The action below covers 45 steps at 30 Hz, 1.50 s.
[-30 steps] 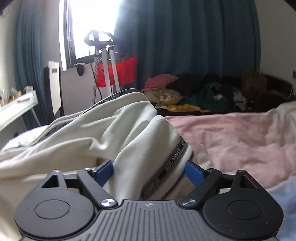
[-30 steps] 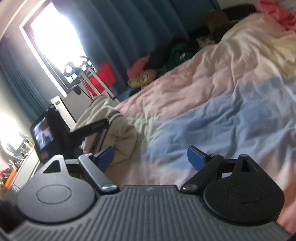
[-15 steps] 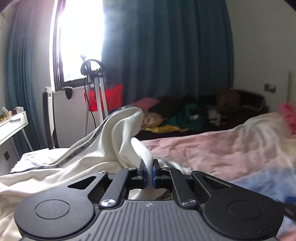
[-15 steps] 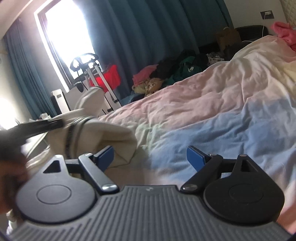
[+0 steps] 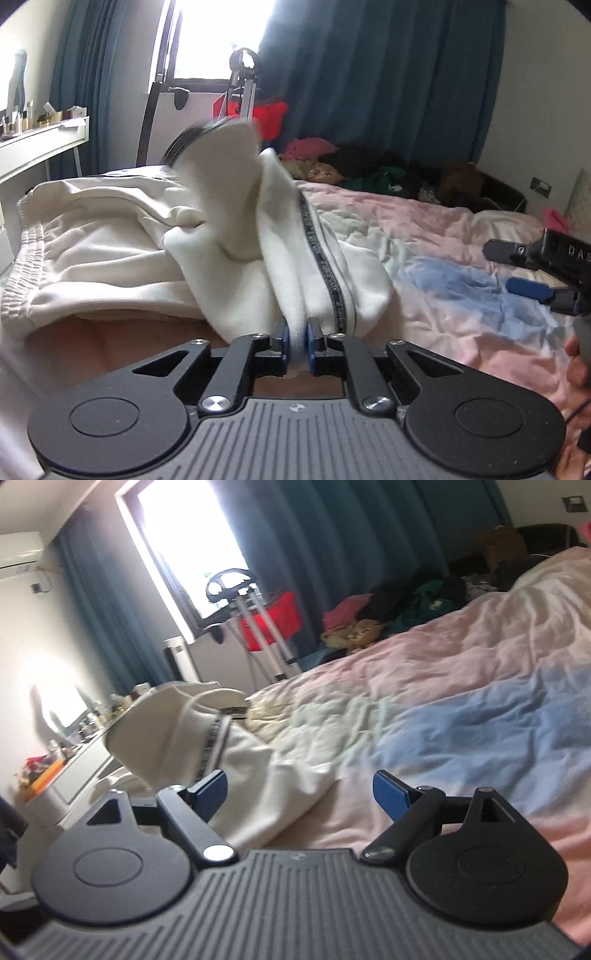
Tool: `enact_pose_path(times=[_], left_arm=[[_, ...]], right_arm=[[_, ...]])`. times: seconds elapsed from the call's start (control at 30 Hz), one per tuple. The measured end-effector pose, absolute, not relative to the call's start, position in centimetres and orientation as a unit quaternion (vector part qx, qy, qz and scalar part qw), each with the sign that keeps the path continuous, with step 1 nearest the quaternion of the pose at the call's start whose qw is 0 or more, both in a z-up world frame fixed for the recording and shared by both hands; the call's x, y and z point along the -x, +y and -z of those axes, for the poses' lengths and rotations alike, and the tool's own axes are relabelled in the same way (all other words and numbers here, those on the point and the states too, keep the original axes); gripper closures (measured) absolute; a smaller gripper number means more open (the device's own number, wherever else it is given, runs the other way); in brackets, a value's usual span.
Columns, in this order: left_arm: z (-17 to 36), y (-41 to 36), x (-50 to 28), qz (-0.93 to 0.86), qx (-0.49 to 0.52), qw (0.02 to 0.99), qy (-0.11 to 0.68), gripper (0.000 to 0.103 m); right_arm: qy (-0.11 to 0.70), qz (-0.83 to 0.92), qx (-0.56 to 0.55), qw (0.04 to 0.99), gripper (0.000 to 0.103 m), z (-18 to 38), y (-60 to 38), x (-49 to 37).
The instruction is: Fold clothes
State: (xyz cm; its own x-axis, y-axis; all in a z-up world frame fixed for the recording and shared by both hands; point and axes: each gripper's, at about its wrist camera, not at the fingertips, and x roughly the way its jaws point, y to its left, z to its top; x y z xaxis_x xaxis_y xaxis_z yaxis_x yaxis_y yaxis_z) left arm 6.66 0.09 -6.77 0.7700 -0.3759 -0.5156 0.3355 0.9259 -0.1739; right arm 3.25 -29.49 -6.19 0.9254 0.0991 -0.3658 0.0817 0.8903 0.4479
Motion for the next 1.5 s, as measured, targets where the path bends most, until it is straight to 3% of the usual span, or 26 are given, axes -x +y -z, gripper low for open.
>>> enact_pose_path(times=[0.03, 0.13, 0.27, 0.43, 0.87, 0.93, 1.07, 1.17, 1.5], left_arm=[[6.7, 0.2, -6.7, 0.189, 0.046, 0.940, 0.281, 0.067], [5.9, 1.2, -6.5, 0.184, 0.075, 0.941, 0.275, 0.040], [4.6, 3.4, -6.0, 0.171, 0.117, 0.943, 0.262, 0.025], [3.4, 5.6, -6.0, 0.132, 0.138, 0.951, 0.245, 0.013], [5.8, 11.8, -12.7, 0.063, 0.195, 0.945, 0.255, 0.007], [7.3, 12.6, -13.8, 0.054, 0.209, 0.941, 0.262, 0.007], [9.1, 13.4, -15.4, 0.041, 0.231, 0.934, 0.268, 0.007], [9.1, 12.9, -15.4, 0.036, 0.219, 0.942, 0.250, 0.003], [8.1, 13.1, -14.3, 0.038, 0.262, 0.934, 0.239, 0.003]], right_arm=[[0.191, -0.009, -0.228, 0.955, 0.015, 6.2, -28.9, -3.1], [0.200, -0.017, -0.225, 0.953, 0.016, 6.6, -27.8, -3.0], [0.227, -0.036, -0.229, 0.946, 0.027, 7.1, -26.5, -4.3], [0.252, -0.065, -0.239, 0.936, 0.032, 5.6, -24.1, -10.4], [0.291, -0.021, -0.254, 0.922, 0.034, 3.8, -17.7, -35.8], [0.300, -0.006, -0.248, 0.921, 0.044, 4.6, -17.0, -38.7], [0.341, -0.017, -0.254, 0.905, 0.075, 7.0, -15.8, -42.7], [0.339, -0.015, -0.206, 0.918, 0.090, 7.0, -14.6, -42.8], [0.209, 0.043, -0.234, 0.948, 0.097, -1.4, -25.5, -32.9]])
